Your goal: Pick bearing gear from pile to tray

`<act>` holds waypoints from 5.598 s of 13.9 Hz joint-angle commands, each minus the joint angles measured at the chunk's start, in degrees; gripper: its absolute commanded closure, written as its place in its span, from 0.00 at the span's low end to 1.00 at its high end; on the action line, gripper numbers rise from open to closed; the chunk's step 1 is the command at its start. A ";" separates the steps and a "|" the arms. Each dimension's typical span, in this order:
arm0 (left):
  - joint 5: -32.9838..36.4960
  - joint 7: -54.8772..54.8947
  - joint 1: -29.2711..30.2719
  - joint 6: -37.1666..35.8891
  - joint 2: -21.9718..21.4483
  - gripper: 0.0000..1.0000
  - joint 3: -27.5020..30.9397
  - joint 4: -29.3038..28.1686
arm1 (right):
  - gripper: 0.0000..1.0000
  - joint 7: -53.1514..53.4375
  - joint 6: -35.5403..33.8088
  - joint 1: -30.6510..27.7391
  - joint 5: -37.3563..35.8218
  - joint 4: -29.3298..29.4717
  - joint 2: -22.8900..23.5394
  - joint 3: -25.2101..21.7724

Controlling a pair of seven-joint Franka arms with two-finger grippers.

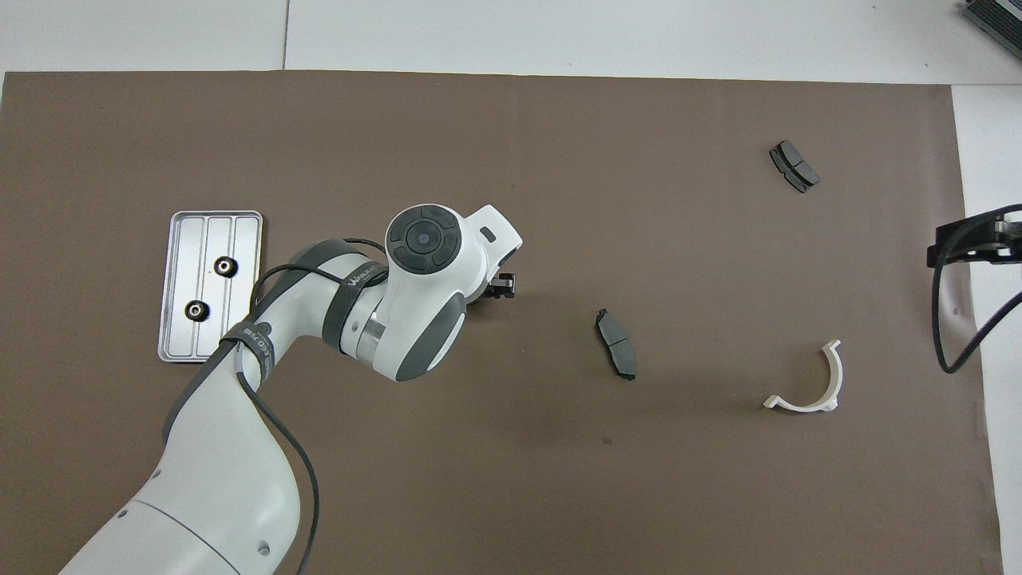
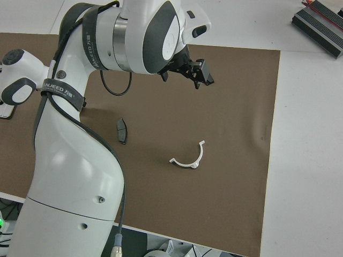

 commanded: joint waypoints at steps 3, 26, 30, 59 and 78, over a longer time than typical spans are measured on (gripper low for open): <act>0.37 -3.10 -2.02 2.94 -1.64 0.26 0.96 -4.35 | 0.00 -1.89 -0.11 0.52 0.15 -1.07 -0.74 -0.19; 0.46 -2.76 2.18 -4.51 -1.55 1.00 1.23 1.17 | 0.00 -1.10 -0.45 1.58 0.14 -1.51 -1.09 0.78; 0.46 3.72 11.75 -8.20 -5.93 1.00 0.96 0.22 | 0.00 -1.27 -0.10 1.14 0.32 -1.25 -1.09 0.78; 0.28 41.39 32.69 -32.07 -20.62 0.00 1.14 -0.35 | 0.00 -1.45 -0.28 1.93 0.68 -1.33 -1.35 0.78; 0.63 35.30 35.95 -31.85 -27.75 0.00 1.67 5.66 | 0.00 -1.45 -0.28 1.93 0.68 -1.33 -1.35 0.78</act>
